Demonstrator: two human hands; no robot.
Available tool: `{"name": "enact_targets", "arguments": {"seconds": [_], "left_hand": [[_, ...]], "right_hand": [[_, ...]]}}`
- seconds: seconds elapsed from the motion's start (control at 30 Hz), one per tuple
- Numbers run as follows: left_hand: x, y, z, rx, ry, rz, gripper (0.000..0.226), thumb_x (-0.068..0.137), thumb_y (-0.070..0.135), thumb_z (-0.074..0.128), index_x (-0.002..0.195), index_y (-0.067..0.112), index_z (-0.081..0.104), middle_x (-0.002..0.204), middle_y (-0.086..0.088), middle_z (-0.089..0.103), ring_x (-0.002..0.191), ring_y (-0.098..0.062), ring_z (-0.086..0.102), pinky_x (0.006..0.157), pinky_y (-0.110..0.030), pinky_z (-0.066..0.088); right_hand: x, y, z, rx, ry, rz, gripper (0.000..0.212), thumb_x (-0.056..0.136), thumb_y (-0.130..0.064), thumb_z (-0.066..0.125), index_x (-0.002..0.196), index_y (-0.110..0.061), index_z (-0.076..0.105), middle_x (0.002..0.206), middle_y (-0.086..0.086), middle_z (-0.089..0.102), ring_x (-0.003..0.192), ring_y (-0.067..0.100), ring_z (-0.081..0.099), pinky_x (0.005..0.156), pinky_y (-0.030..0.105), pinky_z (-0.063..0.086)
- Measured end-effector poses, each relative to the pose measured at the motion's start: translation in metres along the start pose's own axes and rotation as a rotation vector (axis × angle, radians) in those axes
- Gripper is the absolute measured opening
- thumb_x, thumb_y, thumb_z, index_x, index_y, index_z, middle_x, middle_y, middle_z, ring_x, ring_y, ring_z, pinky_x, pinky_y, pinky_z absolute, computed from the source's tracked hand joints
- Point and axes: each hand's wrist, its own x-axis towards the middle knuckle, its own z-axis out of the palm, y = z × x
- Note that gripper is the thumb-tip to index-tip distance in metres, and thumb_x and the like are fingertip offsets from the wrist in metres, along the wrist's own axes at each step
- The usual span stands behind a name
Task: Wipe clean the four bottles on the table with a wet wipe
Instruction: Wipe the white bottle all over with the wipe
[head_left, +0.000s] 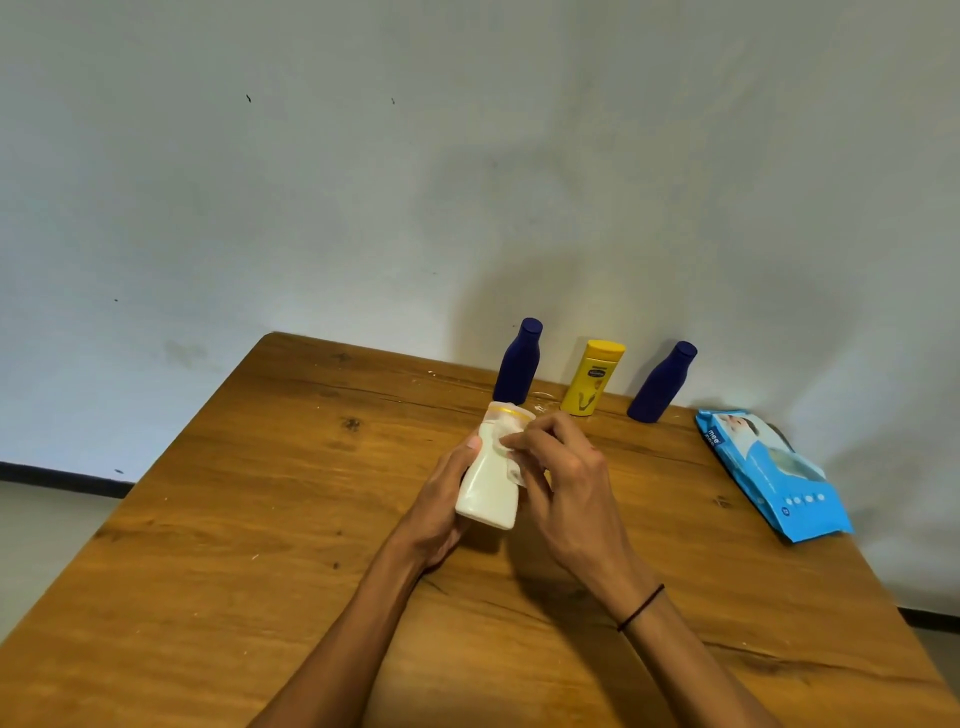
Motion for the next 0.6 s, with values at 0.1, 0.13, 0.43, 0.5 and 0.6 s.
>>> {"name": "enact_targets", "arguments": {"seconds": [0.1, 0.13, 0.43, 0.5, 0.6], "left_hand": [[0.001, 0.0, -0.002, -0.051, 0.022, -0.015, 0.053, 0.102, 0.046, 0.057, 0.139, 0.009, 0.055, 0.109, -0.016, 0.072, 0.098, -0.026, 0.071, 0.085, -0.043, 0.057], [0.002, 0.0, -0.003, -0.052, 0.035, -0.022, 0.056, 0.101, 0.048, 0.058, 0.138, 0.006, 0.056, 0.108, -0.016, 0.072, 0.096, -0.025, 0.071, 0.081, -0.04, 0.059], [-0.001, -0.001, 0.001, 0.025, -0.025, -0.016, 0.049, 0.103, 0.049, 0.054, 0.141, 0.019, 0.053, 0.117, -0.016, 0.071, 0.102, -0.028, 0.07, 0.087, -0.042, 0.057], [-0.002, -0.002, 0.001, 0.048, -0.069, -0.014, 0.055, 0.101, 0.054, 0.051, 0.144, 0.02, 0.049, 0.114, -0.015, 0.071, 0.098, -0.027, 0.07, 0.086, -0.042, 0.057], [-0.002, -0.002, 0.0, 0.014, -0.055, -0.001, 0.054, 0.103, 0.057, 0.047, 0.143, 0.02, 0.05, 0.108, -0.011, 0.074, 0.093, -0.024, 0.07, 0.085, -0.039, 0.056]], "right_hand": [[-0.008, -0.005, -0.001, 0.012, -0.123, -0.169, 0.023, 0.095, -0.02, 0.06, 0.115, -0.016, 0.07, 0.122, 0.002, 0.058, 0.116, 0.014, 0.056, 0.092, 0.028, 0.056], [-0.012, -0.007, -0.002, 0.006, -0.182, -0.218, 0.023, 0.095, -0.021, 0.06, 0.115, -0.017, 0.07, 0.122, 0.001, 0.058, 0.115, 0.014, 0.057, 0.091, 0.029, 0.056], [0.001, 0.012, -0.006, -0.195, -0.066, -0.21, 0.045, 0.082, -0.023, 0.073, 0.124, -0.006, 0.069, 0.121, 0.016, 0.061, 0.11, 0.031, 0.065, 0.084, 0.04, 0.064], [0.015, 0.02, -0.004, -0.172, 0.005, -0.135, 0.043, 0.085, -0.018, 0.076, 0.125, -0.005, 0.068, 0.122, 0.016, 0.061, 0.112, 0.03, 0.064, 0.086, 0.042, 0.064], [0.022, 0.02, 0.004, -0.125, -0.001, -0.108, 0.047, 0.086, -0.012, 0.082, 0.13, -0.007, 0.067, 0.124, 0.015, 0.058, 0.117, 0.029, 0.061, 0.091, 0.044, 0.063]]}}
